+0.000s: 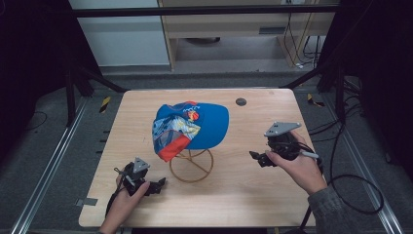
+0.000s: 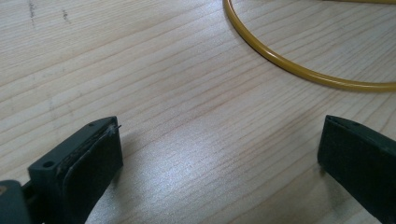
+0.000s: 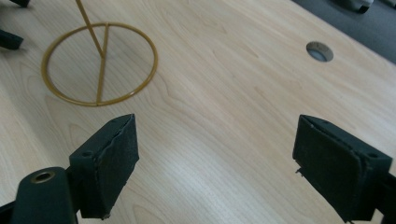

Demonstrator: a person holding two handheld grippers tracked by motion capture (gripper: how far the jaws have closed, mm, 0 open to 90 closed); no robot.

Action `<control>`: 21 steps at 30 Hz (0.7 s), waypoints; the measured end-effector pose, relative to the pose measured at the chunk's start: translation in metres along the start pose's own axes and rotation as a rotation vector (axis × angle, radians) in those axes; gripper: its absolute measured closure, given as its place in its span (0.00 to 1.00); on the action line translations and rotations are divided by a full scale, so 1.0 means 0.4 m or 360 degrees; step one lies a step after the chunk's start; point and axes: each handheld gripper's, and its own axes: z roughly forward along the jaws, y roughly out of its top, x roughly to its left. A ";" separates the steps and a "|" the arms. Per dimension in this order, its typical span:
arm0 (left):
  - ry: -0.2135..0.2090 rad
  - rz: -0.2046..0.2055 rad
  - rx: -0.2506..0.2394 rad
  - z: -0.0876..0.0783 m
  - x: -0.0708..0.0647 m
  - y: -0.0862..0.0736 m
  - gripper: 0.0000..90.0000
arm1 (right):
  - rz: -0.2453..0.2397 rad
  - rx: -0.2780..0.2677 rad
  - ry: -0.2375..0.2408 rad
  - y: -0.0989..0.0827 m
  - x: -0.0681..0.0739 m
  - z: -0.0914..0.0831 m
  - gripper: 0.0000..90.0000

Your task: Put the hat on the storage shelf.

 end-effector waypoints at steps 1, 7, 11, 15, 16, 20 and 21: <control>0.0001 0.0004 0.0000 0.000 0.000 0.000 0.00 | 0.0008 0.0004 -0.0002 -0.008 0.000 0.005 0.16; -0.0001 0.0001 -0.0001 0.000 0.000 0.000 0.00 | 0.0053 0.0016 -0.0022 -0.068 -0.001 0.030 0.16; -0.0001 0.0002 -0.0001 0.000 0.000 0.000 0.00 | 0.0083 0.0035 -0.0034 -0.109 0.003 0.047 0.16; -0.0002 0.0004 -0.0001 0.000 0.000 0.000 0.00 | 0.0096 0.0063 -0.0029 -0.147 0.016 0.069 0.16; -0.0002 0.0004 -0.0001 0.000 0.000 0.000 0.00 | 0.0096 0.0063 -0.0029 -0.147 0.016 0.069 0.16; -0.0002 0.0005 0.0000 0.000 0.001 0.000 0.00 | 0.0123 0.0078 -0.0016 -0.185 0.030 0.094 0.16; -0.0001 0.0005 -0.0001 0.000 0.001 0.000 0.00 | 0.0128 0.0086 -0.0019 -0.192 0.031 0.100 0.16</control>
